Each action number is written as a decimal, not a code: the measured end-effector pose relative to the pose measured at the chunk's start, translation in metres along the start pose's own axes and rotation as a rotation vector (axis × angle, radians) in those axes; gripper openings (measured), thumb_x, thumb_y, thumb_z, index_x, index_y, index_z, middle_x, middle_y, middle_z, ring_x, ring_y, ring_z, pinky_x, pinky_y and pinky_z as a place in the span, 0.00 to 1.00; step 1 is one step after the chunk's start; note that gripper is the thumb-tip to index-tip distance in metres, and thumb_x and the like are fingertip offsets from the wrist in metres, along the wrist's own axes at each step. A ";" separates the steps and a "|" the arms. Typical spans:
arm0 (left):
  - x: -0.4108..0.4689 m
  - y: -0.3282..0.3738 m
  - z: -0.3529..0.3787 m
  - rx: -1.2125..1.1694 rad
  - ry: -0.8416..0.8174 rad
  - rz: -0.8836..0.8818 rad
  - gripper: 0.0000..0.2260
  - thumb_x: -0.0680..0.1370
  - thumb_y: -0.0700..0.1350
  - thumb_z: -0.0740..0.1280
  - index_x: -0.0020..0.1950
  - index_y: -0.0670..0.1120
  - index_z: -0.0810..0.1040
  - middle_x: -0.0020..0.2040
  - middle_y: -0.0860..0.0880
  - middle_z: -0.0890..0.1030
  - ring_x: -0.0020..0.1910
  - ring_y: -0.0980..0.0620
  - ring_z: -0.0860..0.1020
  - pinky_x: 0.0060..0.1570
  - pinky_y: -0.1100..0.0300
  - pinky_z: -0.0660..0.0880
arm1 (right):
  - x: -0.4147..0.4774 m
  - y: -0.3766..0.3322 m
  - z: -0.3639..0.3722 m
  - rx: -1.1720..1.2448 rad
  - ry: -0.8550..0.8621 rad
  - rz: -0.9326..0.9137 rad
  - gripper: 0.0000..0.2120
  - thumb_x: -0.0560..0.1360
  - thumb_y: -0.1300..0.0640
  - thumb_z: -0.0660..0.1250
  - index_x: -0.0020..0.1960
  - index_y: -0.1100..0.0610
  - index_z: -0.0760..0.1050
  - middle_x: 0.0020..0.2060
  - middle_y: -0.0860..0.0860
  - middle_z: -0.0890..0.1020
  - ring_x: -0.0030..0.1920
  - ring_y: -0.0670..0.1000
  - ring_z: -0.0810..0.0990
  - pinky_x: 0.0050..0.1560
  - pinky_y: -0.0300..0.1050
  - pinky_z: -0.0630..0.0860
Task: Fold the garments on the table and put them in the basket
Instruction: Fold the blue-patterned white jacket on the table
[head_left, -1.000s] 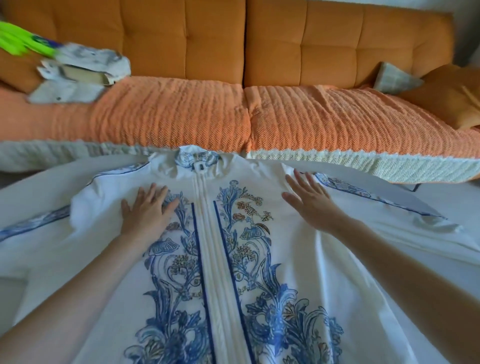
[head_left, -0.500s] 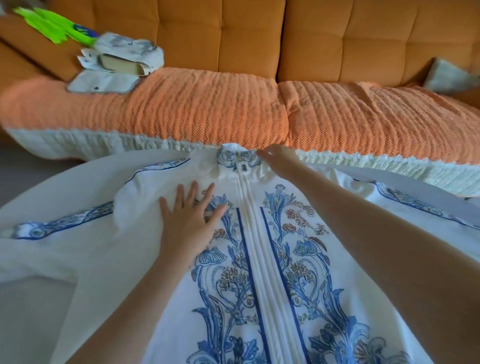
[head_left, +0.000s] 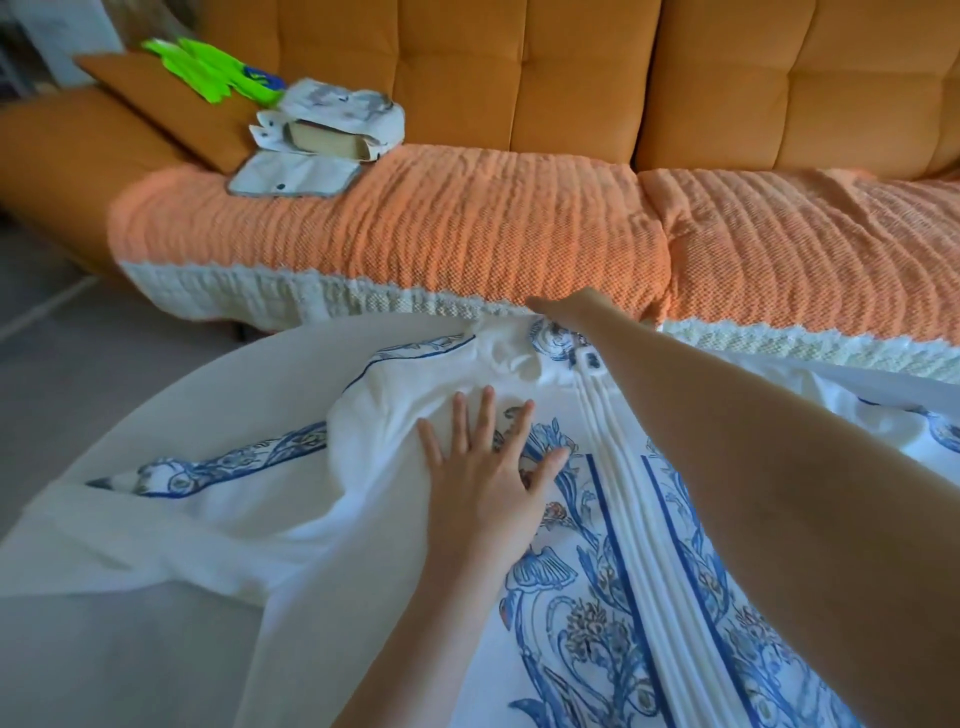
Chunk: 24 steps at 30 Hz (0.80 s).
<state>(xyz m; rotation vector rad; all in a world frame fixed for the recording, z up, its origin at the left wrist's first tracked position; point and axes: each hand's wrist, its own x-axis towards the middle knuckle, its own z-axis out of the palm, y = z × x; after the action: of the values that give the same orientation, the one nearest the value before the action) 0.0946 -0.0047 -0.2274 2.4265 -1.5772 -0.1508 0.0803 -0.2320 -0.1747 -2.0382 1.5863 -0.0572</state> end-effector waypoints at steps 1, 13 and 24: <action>-0.001 0.000 0.000 -0.005 -0.004 -0.001 0.30 0.74 0.69 0.36 0.75 0.63 0.42 0.77 0.52 0.36 0.74 0.48 0.33 0.71 0.39 0.35 | 0.004 0.000 0.002 0.019 -0.068 0.003 0.24 0.78 0.42 0.58 0.57 0.63 0.76 0.42 0.55 0.81 0.42 0.48 0.81 0.49 0.43 0.77; 0.000 -0.001 0.001 0.002 0.010 0.005 0.29 0.75 0.68 0.36 0.75 0.63 0.41 0.76 0.53 0.36 0.74 0.49 0.32 0.71 0.40 0.35 | -0.007 -0.013 -0.009 0.856 0.467 -0.282 0.10 0.76 0.64 0.61 0.36 0.58 0.70 0.26 0.50 0.70 0.28 0.45 0.68 0.26 0.37 0.64; -0.001 0.001 -0.003 0.011 -0.022 -0.002 0.30 0.74 0.68 0.35 0.75 0.63 0.42 0.77 0.54 0.39 0.75 0.50 0.34 0.71 0.41 0.34 | -0.054 0.053 -0.039 0.019 -0.135 -0.182 0.28 0.80 0.42 0.52 0.37 0.64 0.74 0.21 0.55 0.79 0.22 0.50 0.78 0.41 0.43 0.80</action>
<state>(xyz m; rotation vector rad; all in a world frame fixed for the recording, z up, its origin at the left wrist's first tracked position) 0.0936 -0.0036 -0.2245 2.4425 -1.5888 -0.1698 0.0036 -0.2064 -0.1493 -2.1197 1.3118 -0.0015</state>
